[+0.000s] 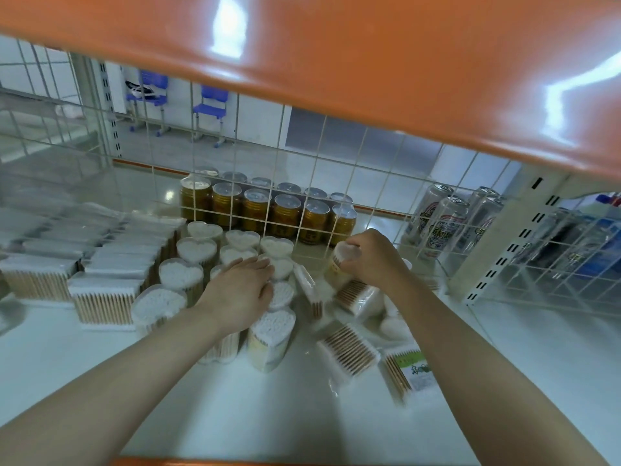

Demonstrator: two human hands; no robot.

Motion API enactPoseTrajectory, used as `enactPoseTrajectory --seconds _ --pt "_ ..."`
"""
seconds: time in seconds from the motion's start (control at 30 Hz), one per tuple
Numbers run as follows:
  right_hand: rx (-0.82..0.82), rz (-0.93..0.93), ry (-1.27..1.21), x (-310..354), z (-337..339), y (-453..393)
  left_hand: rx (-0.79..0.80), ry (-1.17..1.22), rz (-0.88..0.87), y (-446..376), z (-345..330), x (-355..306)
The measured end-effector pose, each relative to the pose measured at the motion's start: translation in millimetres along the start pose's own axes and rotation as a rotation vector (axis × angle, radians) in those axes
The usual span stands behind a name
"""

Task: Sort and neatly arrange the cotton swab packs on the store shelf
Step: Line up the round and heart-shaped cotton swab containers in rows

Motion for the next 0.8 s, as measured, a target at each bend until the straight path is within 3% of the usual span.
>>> enactPoseTrajectory --seconds 0.4,0.57,0.73,0.8 --pt "0.046 -0.079 0.137 -27 8 17 -0.007 0.015 -0.005 1 -1 2" --pt "-0.038 -0.102 0.060 -31 14 14 -0.023 0.038 -0.006 1 0 1" --pt "-0.094 -0.096 0.053 -34 20 11 -0.146 0.148 -0.034 -1 8 -15" --pt "-0.124 -0.107 0.019 -37 19 13 -0.096 0.164 -0.049 -6 5 -25"
Point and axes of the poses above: each hand's wrist, its own y-axis away from the middle knuckle, its own z-axis out of the back of the hand, x = y × z, the point moved 2 cm from there along -y, towards the middle knuckle, and after that the axes turned 15 degrees about y, right-handed, at the moved point
